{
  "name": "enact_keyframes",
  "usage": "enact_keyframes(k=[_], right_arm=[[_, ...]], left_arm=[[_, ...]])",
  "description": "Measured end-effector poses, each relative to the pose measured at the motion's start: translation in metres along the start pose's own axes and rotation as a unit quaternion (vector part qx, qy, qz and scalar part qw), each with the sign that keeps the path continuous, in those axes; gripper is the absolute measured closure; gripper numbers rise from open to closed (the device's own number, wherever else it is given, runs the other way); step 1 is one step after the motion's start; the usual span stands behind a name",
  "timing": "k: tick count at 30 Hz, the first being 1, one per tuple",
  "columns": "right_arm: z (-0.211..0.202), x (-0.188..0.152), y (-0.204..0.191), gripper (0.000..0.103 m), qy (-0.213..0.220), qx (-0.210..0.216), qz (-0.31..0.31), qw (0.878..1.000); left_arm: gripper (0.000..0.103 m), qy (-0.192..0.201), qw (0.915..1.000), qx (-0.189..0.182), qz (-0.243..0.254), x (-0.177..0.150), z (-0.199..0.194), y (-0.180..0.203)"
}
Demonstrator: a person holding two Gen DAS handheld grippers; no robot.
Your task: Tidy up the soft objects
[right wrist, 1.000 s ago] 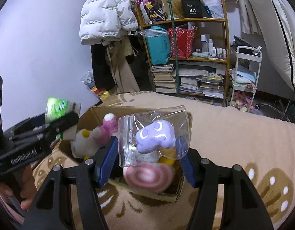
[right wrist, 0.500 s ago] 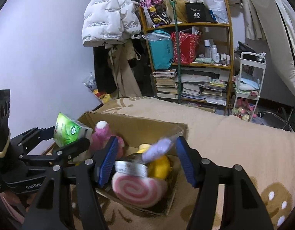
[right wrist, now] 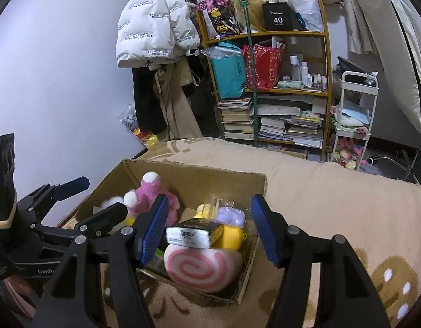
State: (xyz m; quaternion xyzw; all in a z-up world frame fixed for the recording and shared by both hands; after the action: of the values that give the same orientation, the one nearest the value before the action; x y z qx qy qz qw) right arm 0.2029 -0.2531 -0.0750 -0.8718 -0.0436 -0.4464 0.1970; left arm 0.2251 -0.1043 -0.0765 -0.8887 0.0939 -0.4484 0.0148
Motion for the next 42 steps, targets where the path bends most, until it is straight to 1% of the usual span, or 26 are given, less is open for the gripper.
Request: enact_keyframes(k=[5,7,8,11,13,14,16,18,26,28,29,31,40,42], right_arm=[[-0.011,0.002,-0.004,0.036,0.007,0.001,0.010,1.000],[-0.017,0.003,-0.009,0.032,0.013,0.001,0.007,1.000],[-0.020,0.004,-0.011,0.027,0.015,-0.001,0.006,1.000],[-0.031,0.005,-0.018,0.025,0.023,0.000,0.004,1.000],[-0.039,0.005,-0.022,0.017,0.028,-0.002,0.005,1.000],[-0.043,0.005,-0.023,0.011,0.033,-0.005,0.005,0.999],[-0.053,0.006,-0.028,0.008,0.042,-0.005,0.004,0.999],[-0.062,0.006,-0.033,0.000,0.047,-0.001,0.002,0.999],[-0.099,0.002,-0.062,0.000,0.071,0.005,-0.021,0.997],[-0.114,0.000,-0.071,0.000,0.092,0.004,-0.028,0.995],[-0.118,-0.001,-0.074,0.000,0.098,0.005,-0.030,0.995],[-0.129,-0.004,-0.083,0.000,0.107,0.004,-0.037,0.994],[-0.155,-0.017,-0.094,0.000,0.119,-0.002,-0.043,0.992],[-0.163,-0.021,-0.096,0.000,0.132,-0.008,-0.046,0.990]], left_arm=[[0.006,-0.009,0.9999,0.009,-0.011,-0.002,-0.009,-0.009],[0.006,-0.011,0.9997,0.017,-0.012,-0.003,-0.014,-0.011],[0.006,-0.011,0.9997,0.020,-0.011,-0.003,-0.018,-0.012],[0.005,-0.003,0.9996,0.026,-0.008,-0.004,-0.035,-0.016],[0.002,0.004,0.9995,0.030,-0.005,-0.005,-0.049,-0.018],[0.001,0.007,0.9995,0.031,-0.004,-0.006,-0.054,-0.019],[0.001,0.013,0.9993,0.034,0.001,-0.007,-0.066,-0.022],[0.001,0.015,0.9992,0.036,0.002,-0.010,-0.077,-0.025],[0.001,0.021,0.9981,0.028,-0.052,-0.024,-0.120,-0.049],[0.001,0.028,0.9973,0.036,-0.057,-0.026,-0.129,-0.055],[0.001,0.039,0.9965,0.045,-0.059,-0.028,-0.136,-0.058],[0.001,0.057,0.9953,0.057,-0.055,-0.031,-0.152,-0.062],[0.001,0.074,0.9948,0.069,-0.017,-0.050,-0.185,-0.055],[0.001,0.075,0.9948,0.067,-0.012,-0.053,-0.189,-0.053]])
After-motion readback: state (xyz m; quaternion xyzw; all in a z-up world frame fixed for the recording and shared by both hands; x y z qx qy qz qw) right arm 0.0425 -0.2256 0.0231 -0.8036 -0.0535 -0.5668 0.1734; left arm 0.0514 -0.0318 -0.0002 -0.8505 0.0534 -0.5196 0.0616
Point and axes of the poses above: each gripper's, at about its wrist camera, not at the fingertips, and z roughly the way its jaws point, y to its right, x to its top, the point moved 5 cm from there along z, roughly the way its jaws point, and after that the axes turned 10 degrees about x, right-handed, at the moved point
